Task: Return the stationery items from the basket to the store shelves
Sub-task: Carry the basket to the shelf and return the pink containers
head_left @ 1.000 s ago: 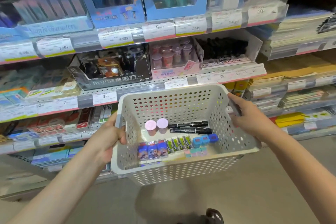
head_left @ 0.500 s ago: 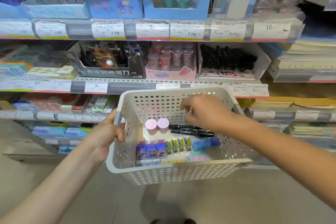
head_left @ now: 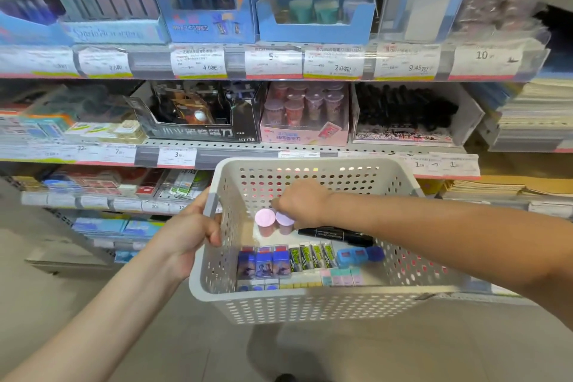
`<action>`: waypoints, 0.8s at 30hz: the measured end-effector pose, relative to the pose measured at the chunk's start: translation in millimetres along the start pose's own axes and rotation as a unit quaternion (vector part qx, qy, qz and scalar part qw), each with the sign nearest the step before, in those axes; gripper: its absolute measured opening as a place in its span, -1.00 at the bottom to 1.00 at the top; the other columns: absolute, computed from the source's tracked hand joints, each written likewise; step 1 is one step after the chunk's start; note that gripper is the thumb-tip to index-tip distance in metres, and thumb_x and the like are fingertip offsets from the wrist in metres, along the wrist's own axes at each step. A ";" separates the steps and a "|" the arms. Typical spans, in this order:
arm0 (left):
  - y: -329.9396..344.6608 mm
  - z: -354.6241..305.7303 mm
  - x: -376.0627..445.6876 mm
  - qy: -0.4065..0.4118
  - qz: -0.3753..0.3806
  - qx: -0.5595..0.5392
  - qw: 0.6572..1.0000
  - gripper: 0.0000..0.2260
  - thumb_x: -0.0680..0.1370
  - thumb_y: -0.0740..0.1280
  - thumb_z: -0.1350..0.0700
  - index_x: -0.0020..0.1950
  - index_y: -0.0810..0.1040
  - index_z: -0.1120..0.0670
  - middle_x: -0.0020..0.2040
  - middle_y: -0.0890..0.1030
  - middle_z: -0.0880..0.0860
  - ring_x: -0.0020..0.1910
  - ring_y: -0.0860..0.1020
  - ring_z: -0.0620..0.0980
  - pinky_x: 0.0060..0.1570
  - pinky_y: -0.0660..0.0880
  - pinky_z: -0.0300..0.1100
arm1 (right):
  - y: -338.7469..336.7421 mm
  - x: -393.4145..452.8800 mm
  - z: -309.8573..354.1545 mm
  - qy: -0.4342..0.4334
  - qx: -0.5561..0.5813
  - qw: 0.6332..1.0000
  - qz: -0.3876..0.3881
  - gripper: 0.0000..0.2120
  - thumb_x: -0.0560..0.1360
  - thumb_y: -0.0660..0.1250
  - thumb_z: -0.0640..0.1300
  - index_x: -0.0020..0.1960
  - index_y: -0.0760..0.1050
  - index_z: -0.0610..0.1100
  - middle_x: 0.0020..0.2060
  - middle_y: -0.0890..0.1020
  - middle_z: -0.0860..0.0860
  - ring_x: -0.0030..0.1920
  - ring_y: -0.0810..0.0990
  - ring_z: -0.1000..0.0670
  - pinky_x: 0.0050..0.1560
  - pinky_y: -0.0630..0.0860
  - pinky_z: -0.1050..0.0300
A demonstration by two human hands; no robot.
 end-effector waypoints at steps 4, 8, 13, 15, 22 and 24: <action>-3.2 -5.8 0.8 -0.001 0.000 -0.001 1.000 -0.31 0.24 -0.05 0.58 0.02 0.56 -0.04 -0.33 0.59 0.19 -0.34 0.46 0.14 -0.29 0.37 -0.10 | 3.2 7.2 -0.5 0.005 0.007 1.000 0.007 -0.80 0.44 0.35 -0.07 0.05 0.55 -0.05 -0.17 0.65 0.01 -0.14 0.60 -0.08 -0.45 0.19 0.24; -3.5 -8.8 4.1 0.001 0.011 -0.002 1.000 -0.32 0.27 -0.08 0.58 0.03 0.55 -0.02 -0.36 0.60 0.18 -0.40 0.48 0.13 -0.30 0.38 -0.10 | 2.0 9.2 -1.2 0.014 0.006 1.000 0.014 -0.78 0.45 0.32 -0.11 0.10 0.51 -0.10 -0.12 0.65 -0.03 -0.11 0.60 -0.11 -0.37 0.28 0.20; -7.6 -9.7 11.2 -0.004 0.022 -0.006 1.000 -0.29 0.15 -0.02 0.53 0.02 0.58 -0.05 -0.29 0.61 0.21 -0.34 0.49 0.14 -0.23 0.40 -0.04 | -4.5 1.5 -0.3 0.031 -0.004 0.999 0.010 -0.74 0.46 0.32 -0.13 0.12 0.43 -0.18 -0.03 0.59 -0.09 -0.18 0.51 -0.10 -0.36 0.36 0.14; -10.3 -9.8 14.1 -0.009 0.023 -0.002 1.000 -0.29 0.10 0.02 0.51 0.02 0.60 -0.06 -0.23 0.60 0.22 -0.28 0.47 0.15 -0.20 0.39 -0.03 | -9.7 -5.7 -0.7 0.035 -0.011 0.999 0.009 -0.71 0.46 0.34 -0.11 0.13 0.43 -0.19 0.01 0.52 -0.08 -0.23 0.44 -0.06 -0.42 0.31 0.15; -13.1 -13.8 18.9 -0.011 0.044 -0.011 0.999 -0.32 0.08 0.04 0.49 -0.05 0.62 -0.06 -0.16 0.54 0.24 -0.27 0.44 0.16 -0.22 0.37 -0.04 | -46.2 -44.0 -36.8 0.124 0.261 0.955 -0.066 -0.68 0.32 0.47 -0.07 -0.02 0.42 -0.09 -0.13 0.55 -0.01 -0.13 0.52 -0.03 -0.25 0.45 0.12; -14.5 -14.0 20.5 -0.012 0.046 -0.015 0.999 -0.31 0.08 0.04 0.49 -0.03 0.62 -0.07 -0.16 0.53 0.25 -0.26 0.44 0.16 -0.21 0.38 -0.03 | -60.9 -52.7 -53.2 0.148 0.324 0.928 -0.110 -0.67 0.29 0.50 -0.10 -0.02 0.47 -0.08 -0.14 0.54 0.05 -0.21 0.50 0.08 -0.27 0.43 0.22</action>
Point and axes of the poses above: each hand's wrist, its own x-axis towards the middle knuckle, its own y-axis out of the palm, z = x × y, the point moved 6 cm from there along x, towards the middle knuckle
